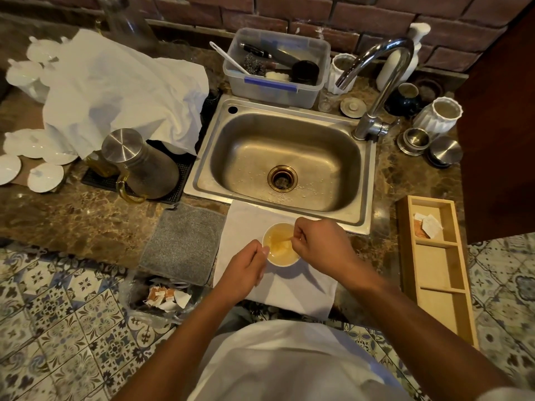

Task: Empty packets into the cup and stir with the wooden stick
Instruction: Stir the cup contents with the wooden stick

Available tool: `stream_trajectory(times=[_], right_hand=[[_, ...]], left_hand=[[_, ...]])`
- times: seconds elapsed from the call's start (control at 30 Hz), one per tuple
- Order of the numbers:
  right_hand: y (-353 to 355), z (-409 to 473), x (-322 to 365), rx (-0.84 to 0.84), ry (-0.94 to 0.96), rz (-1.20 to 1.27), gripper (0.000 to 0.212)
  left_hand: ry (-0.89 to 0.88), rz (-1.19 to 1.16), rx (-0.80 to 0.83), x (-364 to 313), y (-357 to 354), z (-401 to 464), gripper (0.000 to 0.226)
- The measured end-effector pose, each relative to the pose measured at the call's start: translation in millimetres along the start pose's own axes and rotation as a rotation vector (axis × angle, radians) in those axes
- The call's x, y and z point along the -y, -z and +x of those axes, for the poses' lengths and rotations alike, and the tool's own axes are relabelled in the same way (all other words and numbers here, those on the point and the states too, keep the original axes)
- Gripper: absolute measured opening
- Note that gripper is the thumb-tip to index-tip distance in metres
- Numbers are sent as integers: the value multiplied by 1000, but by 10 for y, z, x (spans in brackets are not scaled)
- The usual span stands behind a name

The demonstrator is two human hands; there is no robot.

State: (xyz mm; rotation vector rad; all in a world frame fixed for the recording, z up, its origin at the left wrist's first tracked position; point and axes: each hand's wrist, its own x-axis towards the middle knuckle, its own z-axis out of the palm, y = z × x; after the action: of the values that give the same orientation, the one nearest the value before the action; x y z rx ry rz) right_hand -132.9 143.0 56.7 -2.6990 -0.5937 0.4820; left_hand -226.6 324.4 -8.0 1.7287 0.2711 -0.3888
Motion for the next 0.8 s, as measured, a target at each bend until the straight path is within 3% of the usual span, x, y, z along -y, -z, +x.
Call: stream_trajectory(times=[0.3,0.5,0.8], right_hand=[[-126,-21,-55,-65,-14,-39,17],[-113,-103,-87,-58,-17,-47,17],[-155,-248,-58,55,-13,20,17]], left_hand=[[-34,63,-32,12,-2,-10,33],[-18,-21,-27,42,-57,9,30],[-28,-9,-22,5,-67,6,29]])
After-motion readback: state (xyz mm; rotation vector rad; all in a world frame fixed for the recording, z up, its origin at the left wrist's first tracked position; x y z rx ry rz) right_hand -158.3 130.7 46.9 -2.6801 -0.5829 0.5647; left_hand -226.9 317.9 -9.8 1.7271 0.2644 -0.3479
